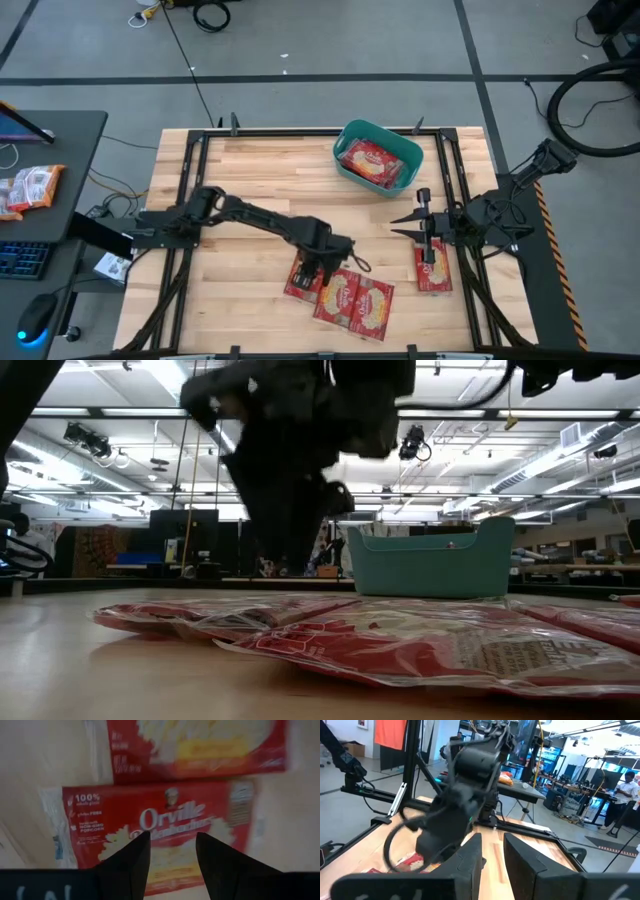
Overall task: Sort popcorn bags into baskets
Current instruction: Put the popcorn bag into the bin
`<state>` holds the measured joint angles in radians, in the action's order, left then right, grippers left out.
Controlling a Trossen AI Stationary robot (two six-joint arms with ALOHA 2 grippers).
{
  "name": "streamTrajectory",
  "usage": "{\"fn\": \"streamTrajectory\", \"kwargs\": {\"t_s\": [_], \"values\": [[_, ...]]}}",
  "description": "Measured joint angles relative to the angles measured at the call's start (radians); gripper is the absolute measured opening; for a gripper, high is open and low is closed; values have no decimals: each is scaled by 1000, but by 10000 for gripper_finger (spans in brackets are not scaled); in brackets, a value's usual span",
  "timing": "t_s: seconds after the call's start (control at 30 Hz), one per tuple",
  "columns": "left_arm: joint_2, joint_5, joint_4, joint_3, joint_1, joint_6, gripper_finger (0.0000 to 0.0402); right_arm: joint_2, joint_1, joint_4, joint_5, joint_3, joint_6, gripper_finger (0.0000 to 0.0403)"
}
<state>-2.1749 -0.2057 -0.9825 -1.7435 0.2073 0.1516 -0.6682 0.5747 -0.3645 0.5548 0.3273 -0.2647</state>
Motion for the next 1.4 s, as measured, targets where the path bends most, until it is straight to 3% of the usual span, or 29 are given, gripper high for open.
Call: {"fn": "streamTrajectory", "kwargs": {"t_s": [0.3, 0.57, 0.67, 0.9, 1.07, 1.13, 1.4], "values": [[-63, 250, -30, -3, 8, 67, 162, 0, 0, -1, -5, 0, 0, 86], [-84, 642, 77, 0, -61, 17, 162, 0, 0, 1, -6, 0, 0, 86], [-81, 724, 80, 2, -79, 21, 162, 0, 0, 5, -6, 0, 0, 86], [-23, 725, 71, 1, -80, 17, 162, 0, 0, 14, -1, 0, 0, 86], [8, 542, 22, -1, -40, 16, 162, 0, 0, 17, -1, 0, 7, 86], [6, 521, -26, 1, -14, -8, 162, 0, 0, 17, -1, 0, 7, 86], [-5, 693, -58, 0, 88, -213, 162, 0, 0, 6, -5, 0, 8, 86]]}}
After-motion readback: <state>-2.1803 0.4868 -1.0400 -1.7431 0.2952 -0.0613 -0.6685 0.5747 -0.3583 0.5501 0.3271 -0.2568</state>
